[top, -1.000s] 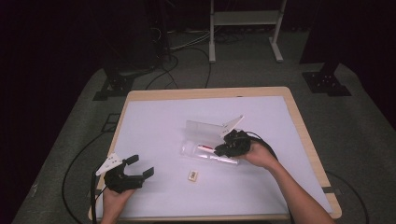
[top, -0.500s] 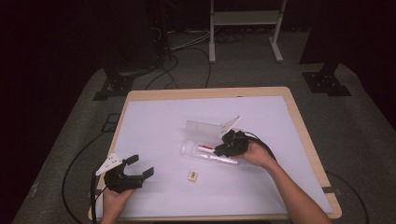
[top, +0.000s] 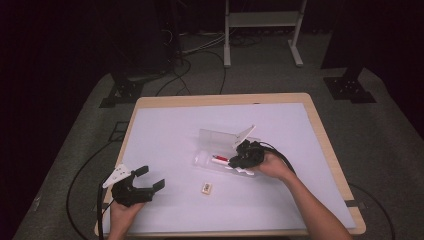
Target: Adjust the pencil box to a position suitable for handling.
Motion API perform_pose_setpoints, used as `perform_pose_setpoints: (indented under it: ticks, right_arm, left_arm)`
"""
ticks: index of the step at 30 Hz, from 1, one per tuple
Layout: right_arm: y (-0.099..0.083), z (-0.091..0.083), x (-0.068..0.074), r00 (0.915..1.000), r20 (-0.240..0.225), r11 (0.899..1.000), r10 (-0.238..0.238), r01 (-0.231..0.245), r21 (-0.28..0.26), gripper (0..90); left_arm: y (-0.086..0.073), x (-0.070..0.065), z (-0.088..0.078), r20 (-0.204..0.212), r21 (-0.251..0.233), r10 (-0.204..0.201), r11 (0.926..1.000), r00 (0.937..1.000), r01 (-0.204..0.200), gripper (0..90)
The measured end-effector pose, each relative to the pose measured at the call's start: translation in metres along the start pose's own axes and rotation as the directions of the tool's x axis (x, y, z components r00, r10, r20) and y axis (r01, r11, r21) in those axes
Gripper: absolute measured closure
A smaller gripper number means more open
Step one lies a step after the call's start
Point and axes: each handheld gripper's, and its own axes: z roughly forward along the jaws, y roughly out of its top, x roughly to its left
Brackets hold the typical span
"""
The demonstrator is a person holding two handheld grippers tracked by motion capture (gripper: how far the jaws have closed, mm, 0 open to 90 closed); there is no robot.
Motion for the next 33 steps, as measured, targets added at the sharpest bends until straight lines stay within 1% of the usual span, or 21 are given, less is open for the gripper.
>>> perform_pose_setpoints:
  ticks: [14, 21, 33]
  right_arm:
    - [-0.002, 0.007, -0.002, 1.0000, 0.005, 1.000, 0.008, -0.008, 0.015, 77.8]
    - [-0.003, 0.009, -0.003, 0.9998, 0.001, 1.000, 0.020, -0.020, 0.020, 77.7]
    - [-0.003, 0.014, -0.003, 0.9998, -0.007, 1.000, 0.019, -0.019, 0.022, 77.5]
  left_arm:
    - [0.000, 0.000, 0.000, 0.005, 0.001, -0.004, 1.0000, 1.0000, 0.004, 7.3]
    - [0.000, 0.000, 0.000, 0.003, 0.002, -0.003, 1.0000, 1.0000, 0.003, 7.3]
    - [0.000, 0.001, -0.001, 0.003, 0.002, -0.003, 1.0000, 1.0000, 0.003, 7.3]
